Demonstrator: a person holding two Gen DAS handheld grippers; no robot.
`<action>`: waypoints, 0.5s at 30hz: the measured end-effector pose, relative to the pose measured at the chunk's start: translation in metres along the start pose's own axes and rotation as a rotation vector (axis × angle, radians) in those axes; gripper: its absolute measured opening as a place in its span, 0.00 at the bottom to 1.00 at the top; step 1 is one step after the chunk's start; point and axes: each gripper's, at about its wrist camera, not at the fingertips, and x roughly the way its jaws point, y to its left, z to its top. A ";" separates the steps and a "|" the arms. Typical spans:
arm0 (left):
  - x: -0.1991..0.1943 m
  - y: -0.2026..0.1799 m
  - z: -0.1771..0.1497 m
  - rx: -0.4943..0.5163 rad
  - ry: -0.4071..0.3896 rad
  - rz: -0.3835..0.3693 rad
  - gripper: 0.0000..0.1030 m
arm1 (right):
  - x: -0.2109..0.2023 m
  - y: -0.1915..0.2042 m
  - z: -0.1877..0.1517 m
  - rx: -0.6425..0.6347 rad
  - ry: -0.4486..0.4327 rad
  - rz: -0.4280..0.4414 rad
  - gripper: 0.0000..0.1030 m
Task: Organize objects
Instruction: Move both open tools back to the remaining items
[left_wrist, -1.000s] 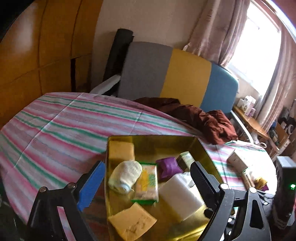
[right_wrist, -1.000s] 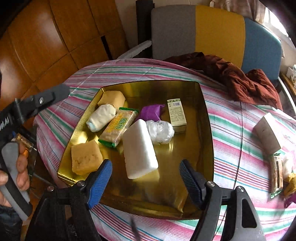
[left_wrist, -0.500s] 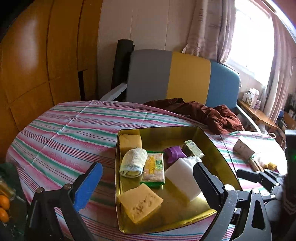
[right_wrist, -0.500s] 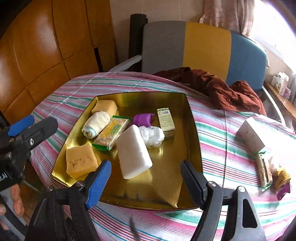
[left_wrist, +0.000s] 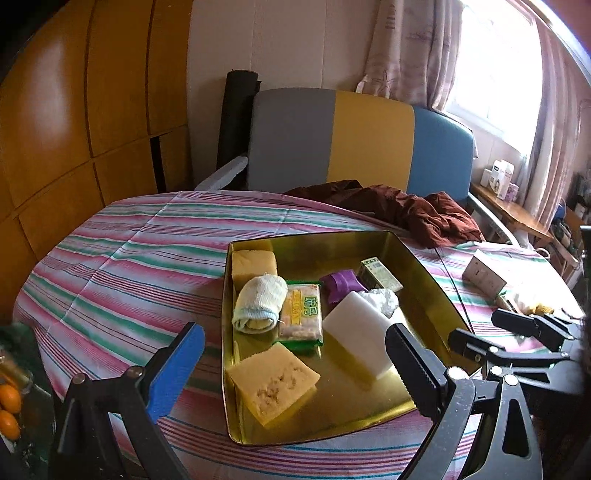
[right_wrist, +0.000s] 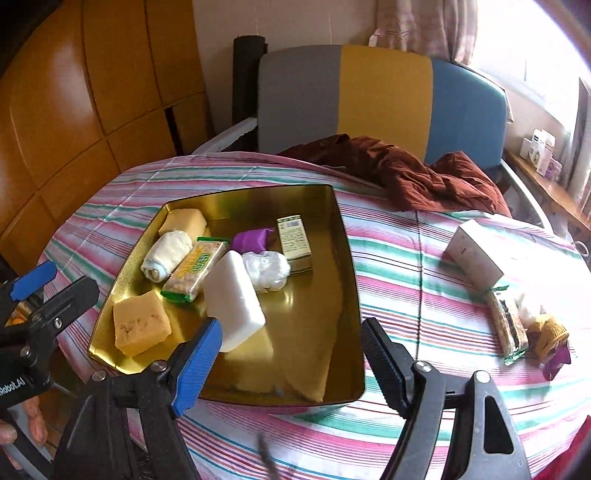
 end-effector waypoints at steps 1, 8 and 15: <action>-0.001 -0.002 -0.001 0.002 0.000 0.000 0.96 | 0.000 -0.001 0.000 0.002 -0.002 -0.004 0.76; 0.000 -0.010 -0.003 0.025 0.009 -0.006 0.96 | -0.001 -0.008 -0.002 0.009 -0.009 -0.021 0.76; 0.001 -0.016 -0.004 0.042 0.021 -0.014 0.96 | 0.000 -0.014 -0.002 0.025 -0.008 -0.021 0.76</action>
